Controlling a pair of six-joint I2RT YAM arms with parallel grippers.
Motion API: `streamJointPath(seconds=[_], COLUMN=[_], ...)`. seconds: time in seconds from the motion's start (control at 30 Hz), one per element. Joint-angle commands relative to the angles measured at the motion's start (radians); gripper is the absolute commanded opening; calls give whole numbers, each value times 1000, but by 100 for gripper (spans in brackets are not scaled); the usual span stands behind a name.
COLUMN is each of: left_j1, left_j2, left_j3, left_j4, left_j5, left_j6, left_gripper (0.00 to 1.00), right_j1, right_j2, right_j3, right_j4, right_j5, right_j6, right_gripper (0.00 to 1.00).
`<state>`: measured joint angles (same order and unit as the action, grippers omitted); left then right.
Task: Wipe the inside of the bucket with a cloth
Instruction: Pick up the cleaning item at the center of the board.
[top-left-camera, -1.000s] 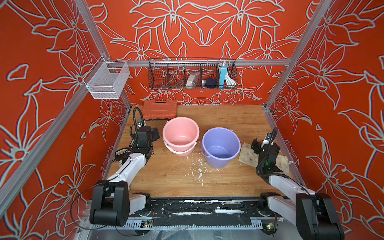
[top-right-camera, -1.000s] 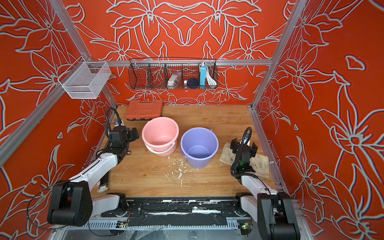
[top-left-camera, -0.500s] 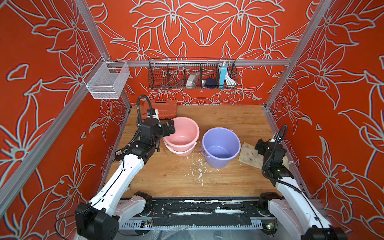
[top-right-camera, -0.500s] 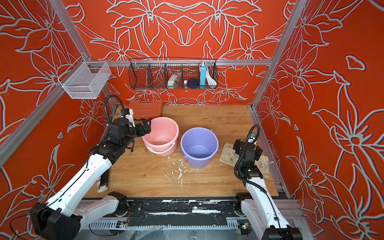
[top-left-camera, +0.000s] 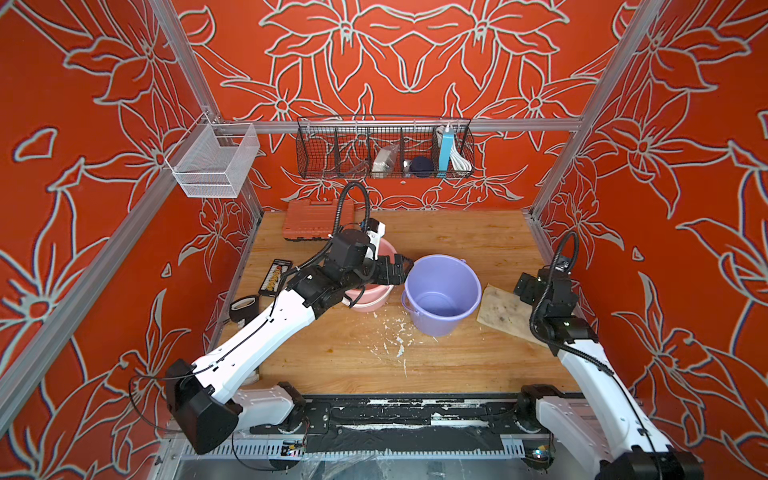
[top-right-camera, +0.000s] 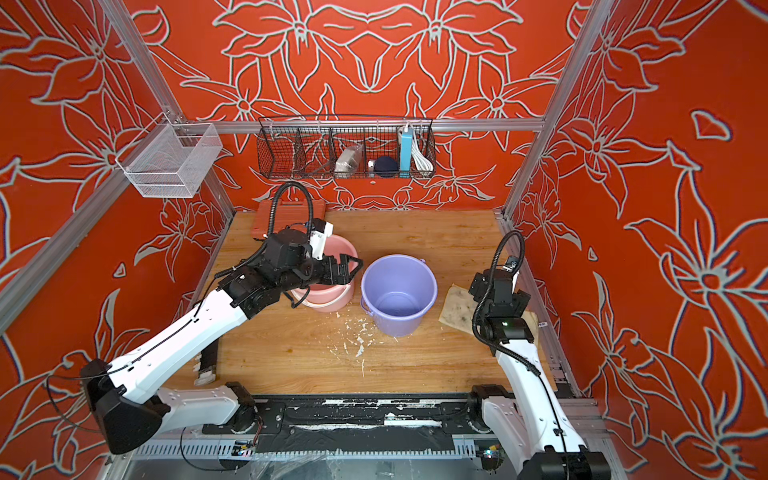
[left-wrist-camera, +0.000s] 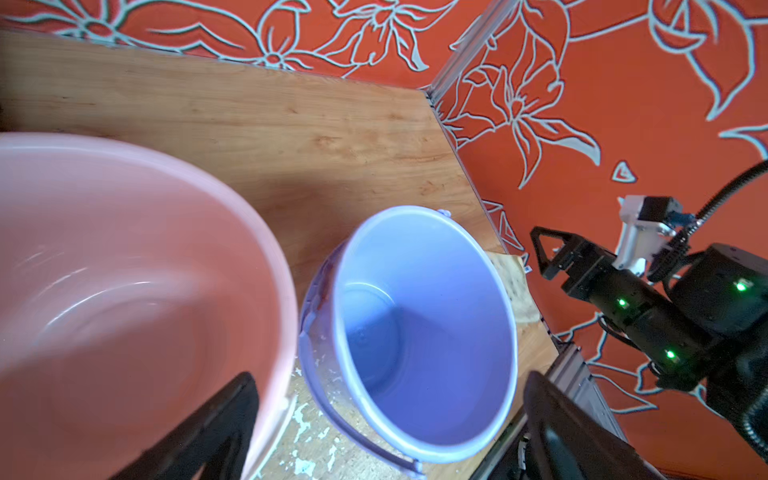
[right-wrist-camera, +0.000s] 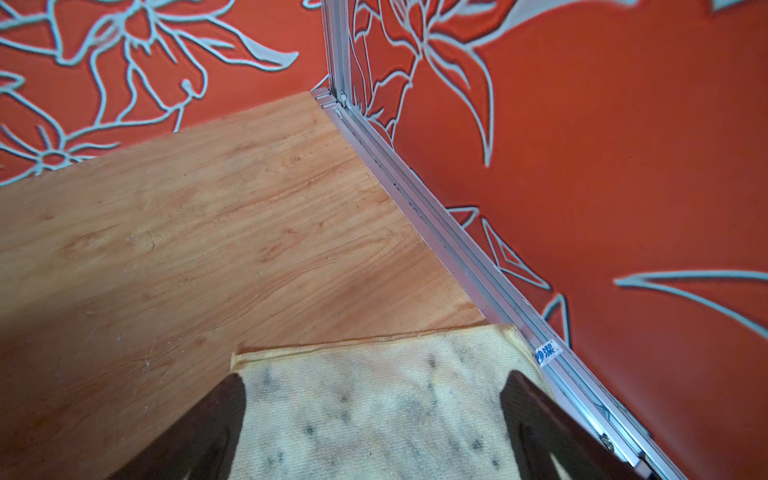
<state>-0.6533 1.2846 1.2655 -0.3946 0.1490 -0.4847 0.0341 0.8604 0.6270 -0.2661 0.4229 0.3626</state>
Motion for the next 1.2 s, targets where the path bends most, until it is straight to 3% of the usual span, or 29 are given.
streamJointPath(seconds=[0.0,0.33,0.57,1.17], left_j1=[-36,-117,-117,-48], left_j2=[81,336,566,623], left_j3=[86,326,627,582], left_j4=[-41,-196,-456,-478], left_j5=[44,-69,-155,-122], left_j6=[-1,115,182,169], left_gripper=[99,99,98,95], right_j1=[-25,-131,-166,-224], right_j2=[26,200,250,384], right_j3=[54,154,151,156], right_j4=[-90,-228,-241,-307], right_j5=[-43,-236,-352,-396], right_j6=[35,104,123,107], right_gripper=[97,97,97,97])
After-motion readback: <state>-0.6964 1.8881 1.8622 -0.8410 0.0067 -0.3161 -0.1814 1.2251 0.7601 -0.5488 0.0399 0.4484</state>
